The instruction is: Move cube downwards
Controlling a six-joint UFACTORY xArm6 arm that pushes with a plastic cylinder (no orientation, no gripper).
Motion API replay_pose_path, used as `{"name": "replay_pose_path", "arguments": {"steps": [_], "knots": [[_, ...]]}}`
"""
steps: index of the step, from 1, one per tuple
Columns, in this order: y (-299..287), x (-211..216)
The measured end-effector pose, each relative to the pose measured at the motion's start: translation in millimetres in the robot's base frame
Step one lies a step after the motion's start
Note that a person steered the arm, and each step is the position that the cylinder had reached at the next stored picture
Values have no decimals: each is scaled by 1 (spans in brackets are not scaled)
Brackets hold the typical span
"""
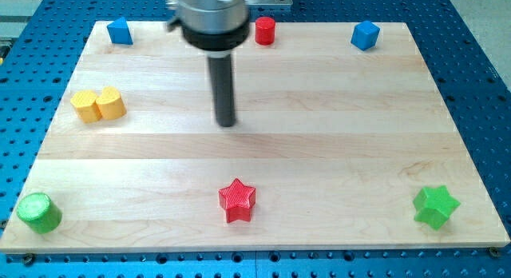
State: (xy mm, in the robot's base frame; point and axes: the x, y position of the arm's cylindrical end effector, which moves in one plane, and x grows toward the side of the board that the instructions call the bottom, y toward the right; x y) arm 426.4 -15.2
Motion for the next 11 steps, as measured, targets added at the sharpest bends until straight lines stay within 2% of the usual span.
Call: {"name": "replay_pose_path", "arguments": {"steps": [1, 3, 4, 5, 6, 7, 8, 10, 11], "knots": [[90, -39], [146, -185], [177, -211], [229, -191], [217, -157], [227, -204], [277, -189], [205, -97], [204, -82]]}}
